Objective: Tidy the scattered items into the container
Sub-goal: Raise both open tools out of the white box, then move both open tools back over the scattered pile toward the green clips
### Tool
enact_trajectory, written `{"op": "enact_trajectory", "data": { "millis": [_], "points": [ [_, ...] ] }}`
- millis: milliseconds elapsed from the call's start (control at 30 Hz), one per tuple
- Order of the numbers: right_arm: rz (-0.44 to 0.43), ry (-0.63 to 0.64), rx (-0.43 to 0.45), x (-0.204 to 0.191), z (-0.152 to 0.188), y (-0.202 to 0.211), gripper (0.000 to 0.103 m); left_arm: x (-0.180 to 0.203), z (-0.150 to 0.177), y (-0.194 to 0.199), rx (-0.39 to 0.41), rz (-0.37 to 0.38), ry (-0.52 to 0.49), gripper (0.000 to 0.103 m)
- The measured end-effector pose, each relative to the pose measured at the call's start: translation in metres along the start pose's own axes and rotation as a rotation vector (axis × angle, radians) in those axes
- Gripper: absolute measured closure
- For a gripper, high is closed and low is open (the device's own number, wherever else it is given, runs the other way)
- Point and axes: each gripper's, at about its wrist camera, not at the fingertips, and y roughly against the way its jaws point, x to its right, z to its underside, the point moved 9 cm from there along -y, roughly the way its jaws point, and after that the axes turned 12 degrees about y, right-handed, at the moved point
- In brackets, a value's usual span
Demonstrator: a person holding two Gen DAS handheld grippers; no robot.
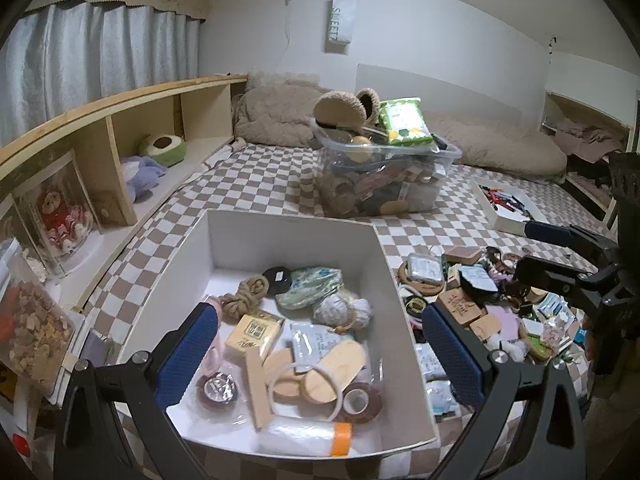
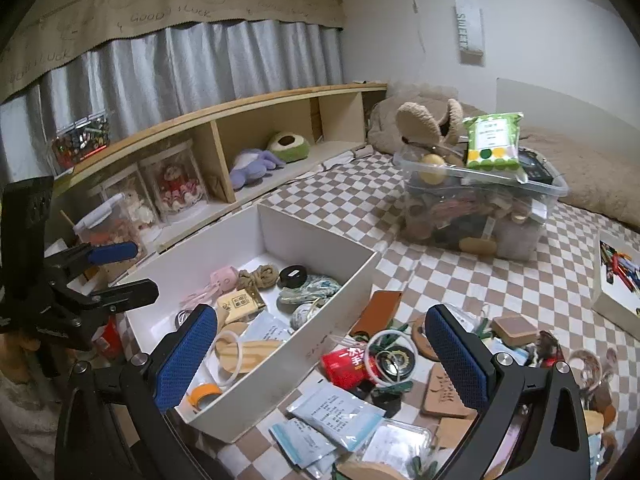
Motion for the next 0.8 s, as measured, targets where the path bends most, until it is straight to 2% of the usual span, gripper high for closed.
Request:
{"op": "enact_trajectory", "data": {
  "millis": [267, 800],
  "points": [
    [0.054, -0.022, 0.004, 0.029, 0.013, 0.021, 0.000, 0.030, -0.002, -0.005, 0.014, 0.041, 0.000, 0.000],
    [0.207, -0.130, -0.016, 0.113, 0.065, 0.075, 0.000, 0.087, 0.004, -0.022, 0.018, 0.098, -0.003, 0.000]
  ]
}}
